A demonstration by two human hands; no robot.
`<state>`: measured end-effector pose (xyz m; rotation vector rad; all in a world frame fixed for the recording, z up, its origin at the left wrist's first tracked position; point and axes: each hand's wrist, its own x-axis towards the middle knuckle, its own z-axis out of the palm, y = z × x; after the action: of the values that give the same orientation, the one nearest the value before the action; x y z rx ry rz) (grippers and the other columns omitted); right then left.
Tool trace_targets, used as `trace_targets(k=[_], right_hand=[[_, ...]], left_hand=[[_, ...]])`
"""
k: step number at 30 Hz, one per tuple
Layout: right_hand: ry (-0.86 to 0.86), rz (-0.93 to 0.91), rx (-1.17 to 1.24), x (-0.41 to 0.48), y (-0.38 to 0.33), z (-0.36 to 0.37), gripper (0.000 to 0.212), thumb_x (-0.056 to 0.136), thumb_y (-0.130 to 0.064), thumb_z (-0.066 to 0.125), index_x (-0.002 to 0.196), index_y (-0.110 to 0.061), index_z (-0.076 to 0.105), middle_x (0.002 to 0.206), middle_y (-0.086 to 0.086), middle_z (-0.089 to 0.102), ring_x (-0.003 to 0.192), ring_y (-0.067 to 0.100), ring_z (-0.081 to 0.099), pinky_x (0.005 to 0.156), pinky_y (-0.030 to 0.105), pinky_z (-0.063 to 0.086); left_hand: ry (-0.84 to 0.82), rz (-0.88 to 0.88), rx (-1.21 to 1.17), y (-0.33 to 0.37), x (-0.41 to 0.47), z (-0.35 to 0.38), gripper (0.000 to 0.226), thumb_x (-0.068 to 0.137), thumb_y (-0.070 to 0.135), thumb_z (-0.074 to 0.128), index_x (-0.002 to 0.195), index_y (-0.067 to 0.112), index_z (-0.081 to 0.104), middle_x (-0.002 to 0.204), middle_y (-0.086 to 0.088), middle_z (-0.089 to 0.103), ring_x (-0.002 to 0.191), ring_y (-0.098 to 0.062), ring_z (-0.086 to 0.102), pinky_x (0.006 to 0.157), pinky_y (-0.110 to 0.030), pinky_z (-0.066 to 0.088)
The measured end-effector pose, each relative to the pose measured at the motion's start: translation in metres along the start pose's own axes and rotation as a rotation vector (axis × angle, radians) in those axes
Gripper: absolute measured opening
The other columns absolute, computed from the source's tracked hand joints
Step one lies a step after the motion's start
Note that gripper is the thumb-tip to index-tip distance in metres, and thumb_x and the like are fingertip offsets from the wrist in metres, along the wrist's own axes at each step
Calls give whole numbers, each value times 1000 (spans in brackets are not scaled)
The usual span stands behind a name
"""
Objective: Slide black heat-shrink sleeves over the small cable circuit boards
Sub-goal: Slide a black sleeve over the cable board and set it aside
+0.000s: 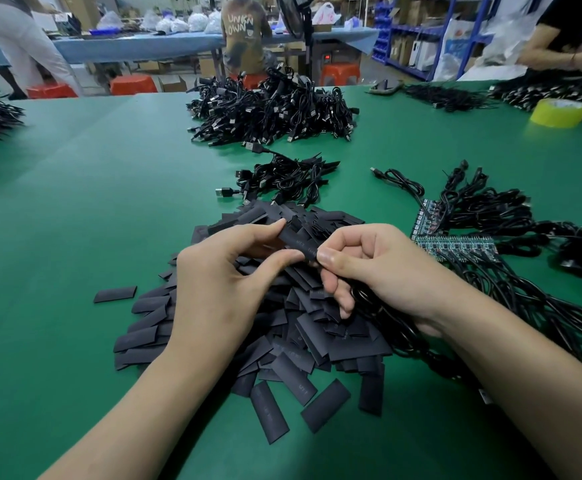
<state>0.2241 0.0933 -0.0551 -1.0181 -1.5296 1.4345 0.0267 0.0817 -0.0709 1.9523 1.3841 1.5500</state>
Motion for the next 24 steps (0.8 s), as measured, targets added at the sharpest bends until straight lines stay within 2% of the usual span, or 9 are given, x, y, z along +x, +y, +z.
trace_targets(k=[3,6,10,12,15,19,21,23,24], right_hand=[[0,21,2,0,0,0,16,100,-8,60,86,0,61,66,12,64,45,15,54,50,30,54],[6,67,64,0,-5,-6,17,99,-11,61,85,-3,64,66,10,64,45,13,54,48,28,54],[242,154,194,9,-18,-29,13,97,-14,64,93,-3,69,65,2,65,44,8,55,44,22,51],[396,213,257,26,-25,-42,15,98,-13,63,95,1,67,61,0,65,43,6,56,43,20,50],[478,320,417,70,-45,-53,17,103,-9,54,88,-1,58,53,0,59,37,6,53,40,18,48],[646,371,567,131,-64,-51,25,107,-4,44,88,0,59,72,11,59,51,13,57,42,21,53],[691,317,578,156,-70,-43,25,109,-4,36,104,5,59,84,18,61,61,18,58,61,26,61],[645,293,473,173,-77,-38,32,110,-7,33,135,6,49,122,23,63,78,24,64,93,32,56],[609,305,397,181,-77,-37,39,111,-11,35,146,0,42,142,21,54,100,28,66,105,38,50]], left_hand=[[-13,12,5,0,0,1,36,77,33,84,111,24,78,89,19,75,81,2,71,75,-10,51],[-52,1,20,-1,2,3,50,76,42,82,123,27,74,96,19,76,84,-1,72,80,-18,56],[-120,-11,96,-2,0,3,56,81,49,74,134,32,67,105,22,73,91,-1,70,83,-26,59],[-156,0,143,-1,-1,3,56,82,61,66,131,35,68,106,22,73,95,0,68,87,-31,58],[-167,31,180,-4,-2,3,44,87,60,68,124,36,73,107,23,72,101,1,66,90,-34,57],[-183,65,174,-6,-2,4,25,88,52,69,104,35,78,98,24,70,98,2,66,84,-26,56],[-200,82,162,-7,-2,5,14,87,44,73,94,33,79,96,24,70,98,-1,66,82,-27,56],[-216,91,149,-9,-2,5,8,87,41,75,87,34,78,95,24,70,98,-3,67,82,-28,55],[-223,88,140,-10,-2,5,8,88,42,75,85,35,78,96,24,69,99,-3,66,83,-29,54]])
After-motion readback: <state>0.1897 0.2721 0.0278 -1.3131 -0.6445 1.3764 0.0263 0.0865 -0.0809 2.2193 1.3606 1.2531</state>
